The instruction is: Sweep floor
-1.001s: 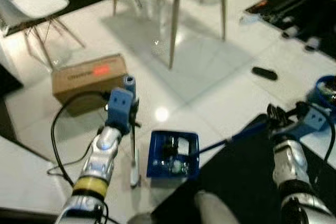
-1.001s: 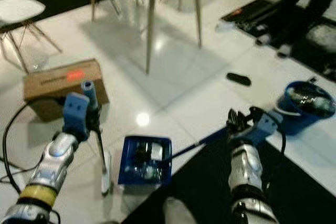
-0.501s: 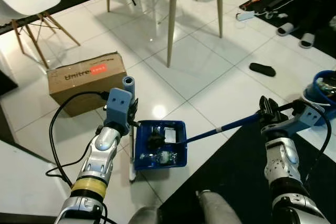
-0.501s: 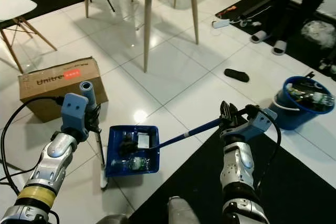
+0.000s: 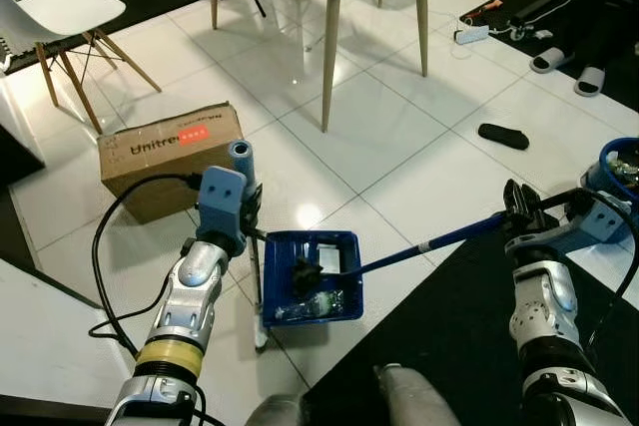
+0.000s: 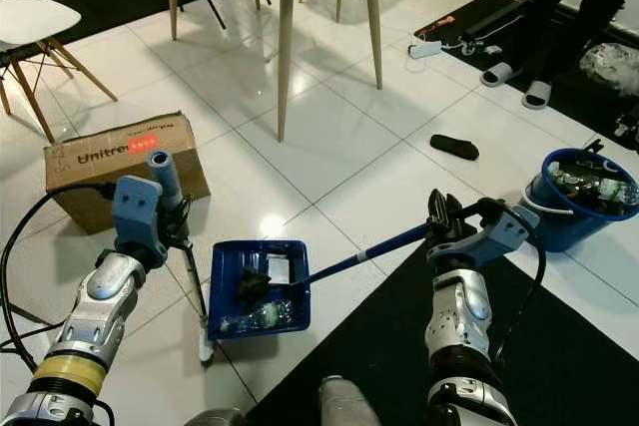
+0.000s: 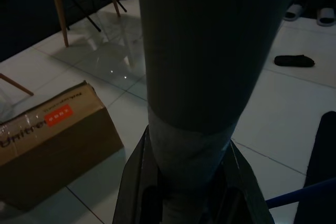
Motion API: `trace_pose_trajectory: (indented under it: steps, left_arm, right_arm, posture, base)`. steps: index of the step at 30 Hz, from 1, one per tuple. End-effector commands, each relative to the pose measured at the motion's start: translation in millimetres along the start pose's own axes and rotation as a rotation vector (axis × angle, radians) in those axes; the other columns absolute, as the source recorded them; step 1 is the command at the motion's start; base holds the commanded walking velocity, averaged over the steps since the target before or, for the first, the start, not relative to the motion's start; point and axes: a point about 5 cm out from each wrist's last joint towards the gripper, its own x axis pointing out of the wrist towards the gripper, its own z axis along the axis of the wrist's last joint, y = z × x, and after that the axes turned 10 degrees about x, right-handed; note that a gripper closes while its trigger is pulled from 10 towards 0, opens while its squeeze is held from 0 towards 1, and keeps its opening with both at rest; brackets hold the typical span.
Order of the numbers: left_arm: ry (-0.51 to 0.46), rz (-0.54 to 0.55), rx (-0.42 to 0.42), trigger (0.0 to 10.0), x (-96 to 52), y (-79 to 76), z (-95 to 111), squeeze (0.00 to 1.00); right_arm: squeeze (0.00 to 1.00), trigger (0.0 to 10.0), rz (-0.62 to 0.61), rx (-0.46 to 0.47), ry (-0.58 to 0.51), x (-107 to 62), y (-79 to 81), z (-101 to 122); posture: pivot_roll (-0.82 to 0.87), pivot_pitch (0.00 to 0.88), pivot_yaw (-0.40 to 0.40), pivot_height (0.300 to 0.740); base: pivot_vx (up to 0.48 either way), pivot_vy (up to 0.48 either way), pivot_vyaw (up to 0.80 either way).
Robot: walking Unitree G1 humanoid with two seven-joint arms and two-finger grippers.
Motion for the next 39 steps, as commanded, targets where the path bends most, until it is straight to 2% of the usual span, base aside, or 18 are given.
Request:
trace_pose_trajectory:
  steps: [1,11,35,39]
  left_arm:
    - [-0.089,0.011,-0.011,10.0,3.6,1.0,16,0.00]
    - [-0.095,-0.022,-0.024,10.0,1.8,-4.7,16,0.00]
    - [-0.109,-0.065,-0.048,10.0,-3.0,-10.7,16,0.00]
    - [-0.118,-0.086,-0.013,10.0,-4.4,-11.4,16,0.00]
  right_arm:
    - [0.00,10.0,0.011,0.027,-0.022,2.7,4.5,3]
    - [0.00,10.0,0.003,0.026,-0.012,2.3,3.3,2]
    - [0.00,10.0,-0.004,0.026,0.006,1.5,2.8,-1]
    - [0.00,10.0,-0.007,0.025,0.009,0.8,2.1,-1]
  posture:
    - [0.02,0.001,0.009,0.740]
    - [0.02,0.004,0.006,0.740]
    - [0.03,0.011,0.003,0.740]
    - [0.03,0.008,0.004,0.740]
  base:
    - [0.266,0.000,0.00]
    - [0.000,0.000,0.00]
    - [0.000,0.476,0.00]
    - [0.000,-0.067,0.00]
